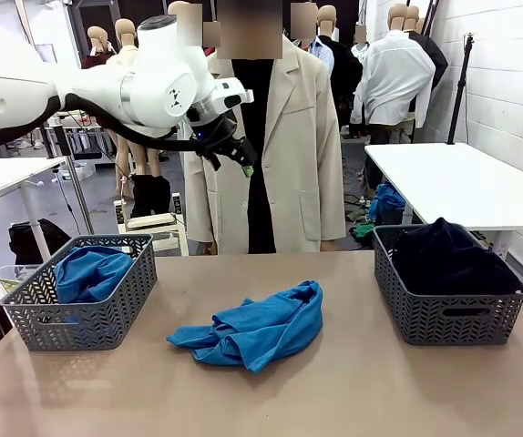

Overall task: Sort the tops and bottoms.
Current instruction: Lift clothes from the center of the table with your right hand.

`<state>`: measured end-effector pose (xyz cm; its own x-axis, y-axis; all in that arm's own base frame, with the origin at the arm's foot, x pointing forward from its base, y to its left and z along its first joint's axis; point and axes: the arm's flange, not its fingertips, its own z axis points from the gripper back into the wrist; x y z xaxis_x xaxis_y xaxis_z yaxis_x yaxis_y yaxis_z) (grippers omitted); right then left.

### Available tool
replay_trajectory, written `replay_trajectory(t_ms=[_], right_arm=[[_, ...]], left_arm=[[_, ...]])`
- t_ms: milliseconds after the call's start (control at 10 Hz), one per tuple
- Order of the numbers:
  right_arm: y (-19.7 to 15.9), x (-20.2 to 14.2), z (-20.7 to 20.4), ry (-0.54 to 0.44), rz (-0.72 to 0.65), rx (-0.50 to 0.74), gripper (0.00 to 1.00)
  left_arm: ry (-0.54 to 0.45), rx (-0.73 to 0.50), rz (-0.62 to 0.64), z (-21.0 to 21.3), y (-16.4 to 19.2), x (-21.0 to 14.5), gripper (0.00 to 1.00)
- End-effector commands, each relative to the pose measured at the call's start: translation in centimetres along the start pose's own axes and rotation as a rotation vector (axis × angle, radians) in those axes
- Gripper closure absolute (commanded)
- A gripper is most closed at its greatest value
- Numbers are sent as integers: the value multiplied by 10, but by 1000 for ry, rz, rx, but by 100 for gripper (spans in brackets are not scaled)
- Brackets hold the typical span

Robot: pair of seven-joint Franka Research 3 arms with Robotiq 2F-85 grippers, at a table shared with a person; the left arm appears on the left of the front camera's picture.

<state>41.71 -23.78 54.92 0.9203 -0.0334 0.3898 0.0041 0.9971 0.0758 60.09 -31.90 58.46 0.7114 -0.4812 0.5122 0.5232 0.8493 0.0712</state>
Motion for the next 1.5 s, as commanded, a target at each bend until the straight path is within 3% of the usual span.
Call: replay_trajectory(t_ms=[0,200,300,500,700,900,1200,1300,1400], right_arm=[[2,-1,1,15,-6,-10,0],[2,-1,1,15,-6,-10,0],[2,-1,1,15,-6,-10,0],[2,-1,1,15,-6,-10,0],[2,-1,1,15,-6,-10,0],[2,-1,1,15,-6,-10,0],[2,-1,1,15,-6,-10,0],[-1,0,0,0,-1,-1,0],[16,5,19,-8,29,-40,0]], left_arm=[[-12,3,7,0,2,-8,0],[-19,128,-8,22,57,-44,0],[-13,181,146,36,94,-75,0],[-46,338,295,59,139,-160,0],[-54,354,467,77,175,-236,0],[-112,291,632,87,222,-295,0],[-213,225,604,99,236,-297,0],[-117,291,646,97,241,-315,0],[-117,291,646,97,241,-315,0]])
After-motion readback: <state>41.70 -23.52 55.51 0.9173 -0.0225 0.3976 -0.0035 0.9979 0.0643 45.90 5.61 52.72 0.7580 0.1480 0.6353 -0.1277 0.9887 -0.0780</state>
